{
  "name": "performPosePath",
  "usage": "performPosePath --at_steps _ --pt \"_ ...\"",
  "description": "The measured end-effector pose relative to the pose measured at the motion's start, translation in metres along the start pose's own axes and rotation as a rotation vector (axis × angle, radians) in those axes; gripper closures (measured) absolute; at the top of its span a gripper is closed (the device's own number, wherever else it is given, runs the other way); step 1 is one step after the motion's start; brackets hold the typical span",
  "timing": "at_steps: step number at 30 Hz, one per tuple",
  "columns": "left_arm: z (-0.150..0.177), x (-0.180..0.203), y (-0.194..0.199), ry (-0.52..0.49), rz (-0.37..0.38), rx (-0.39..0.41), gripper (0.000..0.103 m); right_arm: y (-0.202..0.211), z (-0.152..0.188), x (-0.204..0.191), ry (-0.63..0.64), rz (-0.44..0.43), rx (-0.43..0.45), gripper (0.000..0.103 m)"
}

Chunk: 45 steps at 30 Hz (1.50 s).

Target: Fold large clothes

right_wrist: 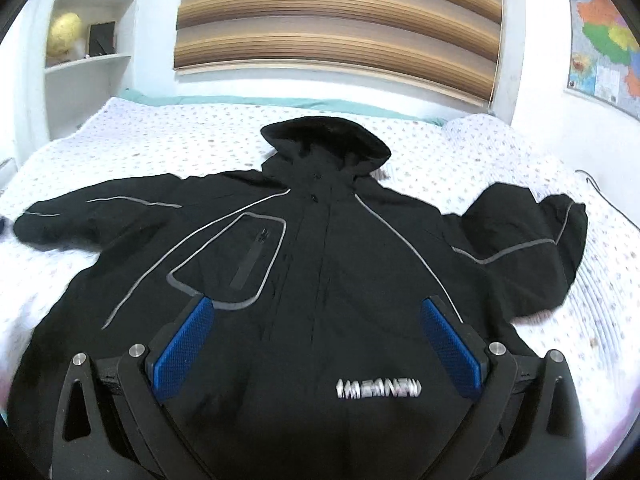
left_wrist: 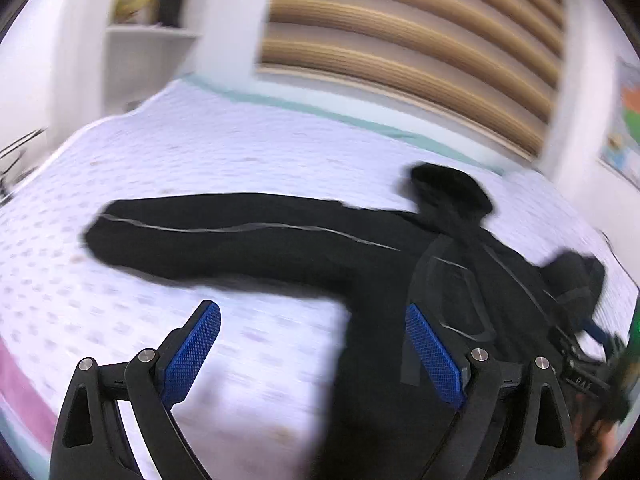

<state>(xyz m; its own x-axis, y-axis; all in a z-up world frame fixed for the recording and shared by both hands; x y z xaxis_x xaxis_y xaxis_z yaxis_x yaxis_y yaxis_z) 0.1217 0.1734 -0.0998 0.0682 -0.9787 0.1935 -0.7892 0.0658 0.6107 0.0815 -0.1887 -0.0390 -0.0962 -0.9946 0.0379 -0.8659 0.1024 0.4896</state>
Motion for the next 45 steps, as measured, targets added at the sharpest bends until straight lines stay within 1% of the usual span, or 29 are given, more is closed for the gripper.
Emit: performPosePath --at_steps 2,3,5,6,7,8,9,11,12,13,14,16,18,21,22,23,25,27,28,31,32,33,34,36,37,38,41,43,45 --pt "-0.015 -0.044 -0.01 0.032 -0.057 -0.011 0.009 -0.016 0.02 -0.009 0.027 0.061 0.076 0.0" --pt "-0.02 -0.066 -0.016 0.046 -0.105 -0.02 0.009 -0.025 0.029 -0.012 0.04 0.073 0.072 0.0" --pt "-0.034 -0.107 -0.029 0.049 -0.231 -0.04 0.009 -0.051 0.047 -0.024 0.111 0.121 -0.008 0.0" --pt "-0.04 -0.125 -0.034 0.052 -0.262 -0.037 0.009 -0.058 0.047 -0.031 0.148 0.126 -0.036 0.0" --pt "-0.046 -0.146 -0.04 0.091 -0.275 -0.031 0.009 -0.059 0.047 -0.034 0.164 0.125 -0.039 0.0" --pt "-0.049 -0.164 -0.044 0.14 -0.279 -0.035 0.009 -0.059 0.048 -0.036 0.177 0.125 -0.033 0.0" --pt "-0.053 -0.184 -0.053 0.206 -0.255 -0.045 0.009 -0.059 0.048 -0.037 0.181 0.128 -0.03 0.0" --pt "-0.055 -0.22 -0.075 0.351 -0.16 -0.071 0.009 -0.06 0.05 -0.036 0.183 0.127 -0.033 0.0" --pt "-0.052 -0.236 -0.088 0.436 -0.129 -0.09 0.009 -0.062 0.051 -0.036 0.18 0.123 -0.04 0.0" --pt "-0.047 -0.244 -0.095 0.493 -0.106 -0.094 0.009 -0.063 0.052 -0.036 0.179 0.121 -0.043 0.0" --pt "-0.042 -0.252 -0.106 0.547 -0.088 -0.096 0.009 -0.064 0.052 -0.035 0.177 0.119 -0.046 0.0" --pt "-0.036 -0.264 -0.133 0.586 -0.069 -0.119 0.009 -0.065 0.053 -0.035 0.177 0.115 -0.052 0.0" --pt "-0.028 -0.268 -0.155 0.615 -0.099 -0.148 0.01 -0.066 0.054 -0.035 0.179 0.112 -0.055 0.0" --pt "-0.035 -0.265 -0.166 0.586 -0.103 -0.083 0.012 -0.066 0.056 -0.035 0.181 0.11 -0.053 0.0" --pt "-0.038 -0.261 -0.168 0.577 -0.095 -0.071 0.019 -0.066 0.056 -0.035 0.183 0.11 -0.053 0.0" --pt "-0.042 -0.258 -0.171 0.57 -0.098 -0.062 0.043 -0.067 0.056 -0.034 0.185 0.109 -0.056 0.0" --pt "-0.046 -0.26 -0.178 0.576 -0.081 -0.06 0.06 -0.069 0.056 -0.036 0.185 0.11 -0.06 0.0" --pt "-0.047 -0.26 -0.171 0.58 -0.058 -0.021 0.081 -0.069 0.055 -0.036 0.186 0.111 -0.061 0.0" --pt "-0.051 -0.257 -0.165 0.571 -0.047 0.006 0.082 -0.069 0.055 -0.037 0.187 0.111 -0.061 0.0" --pt "-0.062 -0.251 -0.146 0.512 -0.086 0.074 0.082 -0.069 0.056 -0.037 0.188 0.111 -0.063 0.0" --pt "-0.065 -0.249 -0.14 0.482 -0.12 0.09 0.082 -0.069 0.056 -0.037 0.188 0.11 -0.064 0.0" --pt "-0.068 -0.245 -0.138 0.439 -0.181 0.097 0.082 -0.069 0.056 -0.036 0.189 0.11 -0.064 0.0" --pt "-0.071 -0.243 -0.143 0.411 -0.232 0.073 0.082 -0.069 0.056 -0.036 0.189 0.109 -0.065 0.0" --pt "-0.07 -0.243 -0.165 0.39 -0.274 -0.023 0.083 -0.07 0.056 -0.036 0.188 0.109 -0.065 0.0" --pt "-0.067 -0.244 -0.17 0.385 -0.286 -0.053 0.083 -0.07 0.056 -0.036 0.188 0.108 -0.065 0.0" --pt "-0.065 -0.243 -0.17 0.376 -0.287 -0.059 0.083 -0.07 0.056 -0.036 0.187 0.108 -0.066 0.0" --pt "-0.076 -0.222 -0.147 0.351 -0.236 0.004 0.083 -0.07 0.056 -0.036 0.183 0.105 -0.067 0.0" --pt "-0.088 -0.198 -0.123 0.295 -0.205 0.05 0.083 -0.07 0.056 -0.036 0.181 0.102 -0.067 0.0" --pt "-0.104 -0.162 -0.093 0.224 -0.156 0.107 0.083 -0.07 0.056 -0.036 0.177 0.098 -0.067 0.0"
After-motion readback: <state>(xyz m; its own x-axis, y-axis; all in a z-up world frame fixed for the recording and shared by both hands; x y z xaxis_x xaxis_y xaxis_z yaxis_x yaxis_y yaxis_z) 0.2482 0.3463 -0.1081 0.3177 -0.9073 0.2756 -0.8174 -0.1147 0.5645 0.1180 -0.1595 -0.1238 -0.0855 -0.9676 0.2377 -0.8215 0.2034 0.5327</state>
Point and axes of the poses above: each gripper's, at about its wrist camera, not at the fingertips, and y roughly against the way its jaws point, x to its right, z to its underside, the point moved 4 cm from there along -y, roughly the way its jaws point, and after that the axes turned 1 degree about -y, right-handed, at the moved point
